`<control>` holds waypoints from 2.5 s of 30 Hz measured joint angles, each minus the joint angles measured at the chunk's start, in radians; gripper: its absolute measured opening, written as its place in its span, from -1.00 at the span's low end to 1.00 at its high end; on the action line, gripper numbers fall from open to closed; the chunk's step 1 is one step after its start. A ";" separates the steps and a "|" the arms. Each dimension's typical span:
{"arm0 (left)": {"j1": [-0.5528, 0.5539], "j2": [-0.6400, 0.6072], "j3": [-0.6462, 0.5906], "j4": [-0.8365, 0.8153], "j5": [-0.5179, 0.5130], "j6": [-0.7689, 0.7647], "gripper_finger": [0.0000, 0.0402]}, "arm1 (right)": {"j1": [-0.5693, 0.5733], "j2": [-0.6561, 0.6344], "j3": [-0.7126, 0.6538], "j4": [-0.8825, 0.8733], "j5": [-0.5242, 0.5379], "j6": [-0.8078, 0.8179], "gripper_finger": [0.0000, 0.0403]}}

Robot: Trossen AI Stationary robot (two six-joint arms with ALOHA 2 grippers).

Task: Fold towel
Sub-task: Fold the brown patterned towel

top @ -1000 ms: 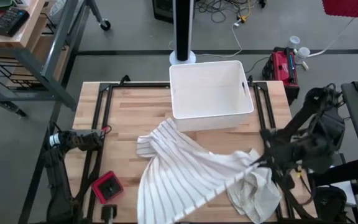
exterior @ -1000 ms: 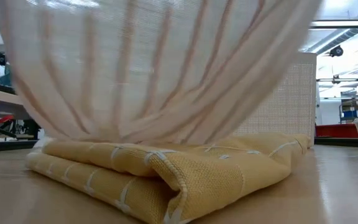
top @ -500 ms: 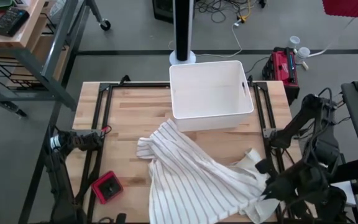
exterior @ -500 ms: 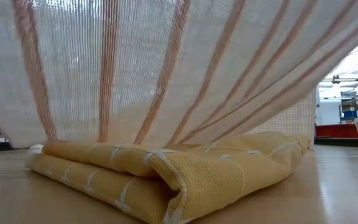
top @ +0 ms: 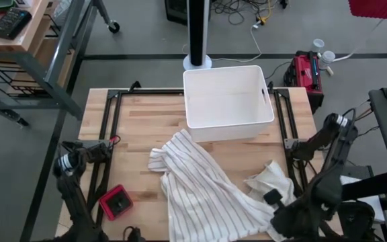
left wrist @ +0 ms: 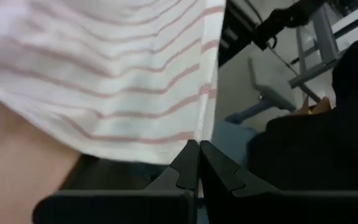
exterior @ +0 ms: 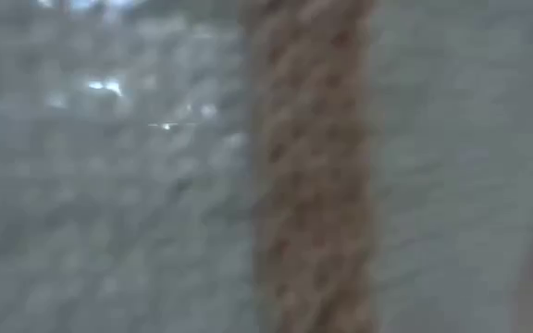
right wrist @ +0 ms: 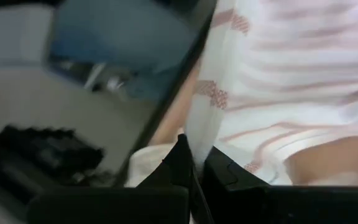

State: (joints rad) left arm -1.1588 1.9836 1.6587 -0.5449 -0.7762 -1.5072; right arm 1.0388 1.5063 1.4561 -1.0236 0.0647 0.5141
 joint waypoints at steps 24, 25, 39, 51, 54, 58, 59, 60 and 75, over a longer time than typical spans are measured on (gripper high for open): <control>0.097 -0.059 0.354 -0.399 -0.430 0.627 -1.00 | 0.021 -0.239 0.079 -0.279 0.873 0.013 -1.00; 0.092 -0.060 0.414 -0.468 -0.477 0.652 -1.00 | 0.023 -0.255 0.100 -0.265 0.936 -0.042 -1.00; 0.074 -0.253 0.580 -0.261 -0.796 1.665 -1.00 | 0.004 -0.323 0.217 0.576 1.450 -1.240 -1.00; 0.279 -0.429 0.605 -0.265 -0.795 1.846 -1.00 | -0.080 -0.328 0.388 0.832 1.092 -1.462 -1.00; 0.279 -0.447 0.604 -0.315 -0.795 1.812 -1.00 | -0.080 -0.331 0.370 0.737 1.208 -1.358 -1.00; 0.239 -0.448 0.603 -0.461 -0.791 1.714 -1.00 | -0.079 -0.363 0.336 0.298 1.373 -0.932 -1.00; 0.224 -0.448 0.602 -0.494 -0.786 1.670 -1.00 | -0.078 -0.371 0.331 0.148 1.358 -0.765 -1.00; 0.210 -0.448 0.602 -0.522 -0.783 1.618 -1.00 | -0.077 -0.377 0.327 0.007 1.318 -0.580 -1.00; -0.033 -0.256 0.522 -0.542 -0.585 0.920 -1.00 | 0.057 -0.260 0.102 -0.082 0.484 0.225 -1.00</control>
State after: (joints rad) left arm -1.1919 1.7271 2.1806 -1.0874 -1.3615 -0.5872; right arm 1.0957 1.2464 1.5582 -1.1052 0.5487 0.7395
